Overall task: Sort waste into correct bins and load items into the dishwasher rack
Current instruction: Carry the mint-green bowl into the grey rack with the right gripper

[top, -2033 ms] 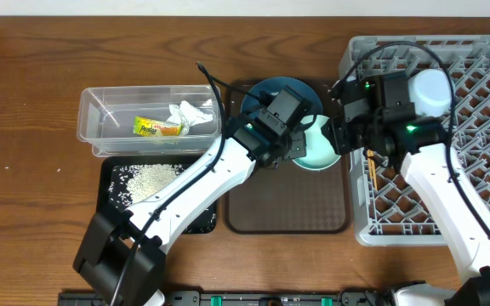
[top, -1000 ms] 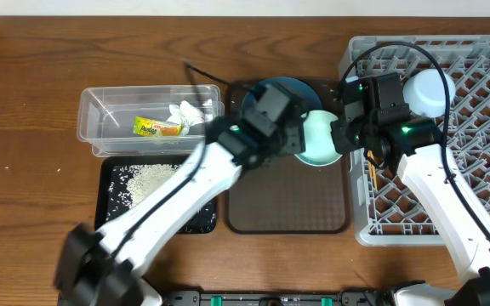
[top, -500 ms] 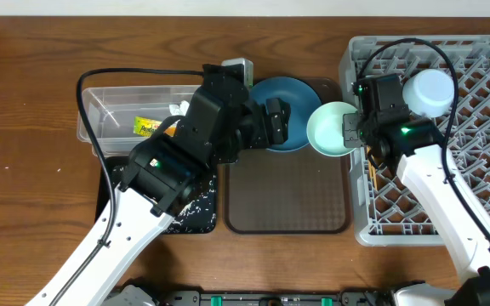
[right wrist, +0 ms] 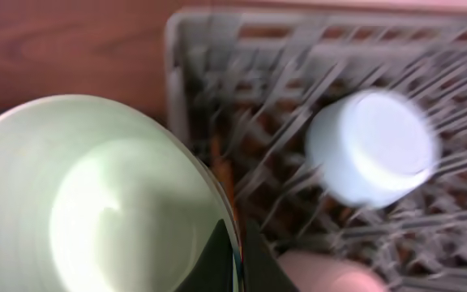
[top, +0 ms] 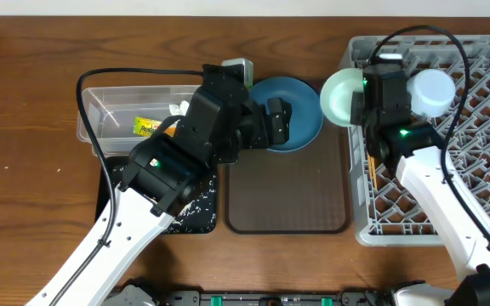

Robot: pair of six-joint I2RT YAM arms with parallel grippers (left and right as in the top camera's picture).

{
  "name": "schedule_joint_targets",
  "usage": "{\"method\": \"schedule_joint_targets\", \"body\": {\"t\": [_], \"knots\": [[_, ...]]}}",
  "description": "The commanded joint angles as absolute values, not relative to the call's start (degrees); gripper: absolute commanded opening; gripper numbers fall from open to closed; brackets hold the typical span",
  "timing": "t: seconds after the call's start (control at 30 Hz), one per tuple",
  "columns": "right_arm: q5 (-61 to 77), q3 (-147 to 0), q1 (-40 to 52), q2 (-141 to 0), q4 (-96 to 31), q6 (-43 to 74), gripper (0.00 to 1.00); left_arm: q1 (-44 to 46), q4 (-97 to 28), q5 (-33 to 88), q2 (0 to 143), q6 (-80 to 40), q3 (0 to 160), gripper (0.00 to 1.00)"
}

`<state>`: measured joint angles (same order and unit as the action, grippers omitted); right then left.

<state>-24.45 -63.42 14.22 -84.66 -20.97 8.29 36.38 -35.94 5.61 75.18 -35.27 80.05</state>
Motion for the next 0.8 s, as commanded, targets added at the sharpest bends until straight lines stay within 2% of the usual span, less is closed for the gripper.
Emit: {"method": "schedule_joint_targets", "body": {"t": [0.0, 0.27, 0.77], "knots": [[-35.5, -63.4, 12.0, -84.7, -17.3, 0.6, 0.01, 36.2, -36.0, 4.9, 75.0, -34.3, 80.2, 0.94], [-43.5, -63.4, 3.7, -84.8, -6.2, -18.6, 0.01, 36.2, -36.0, 4.9, 75.0, -34.3, 80.2, 0.94], [-38.6, -63.4, -20.1, -86.3, 9.0, -24.9, 0.01, 36.2, -36.0, 4.9, 75.0, -34.3, 80.2, 0.94]]}}
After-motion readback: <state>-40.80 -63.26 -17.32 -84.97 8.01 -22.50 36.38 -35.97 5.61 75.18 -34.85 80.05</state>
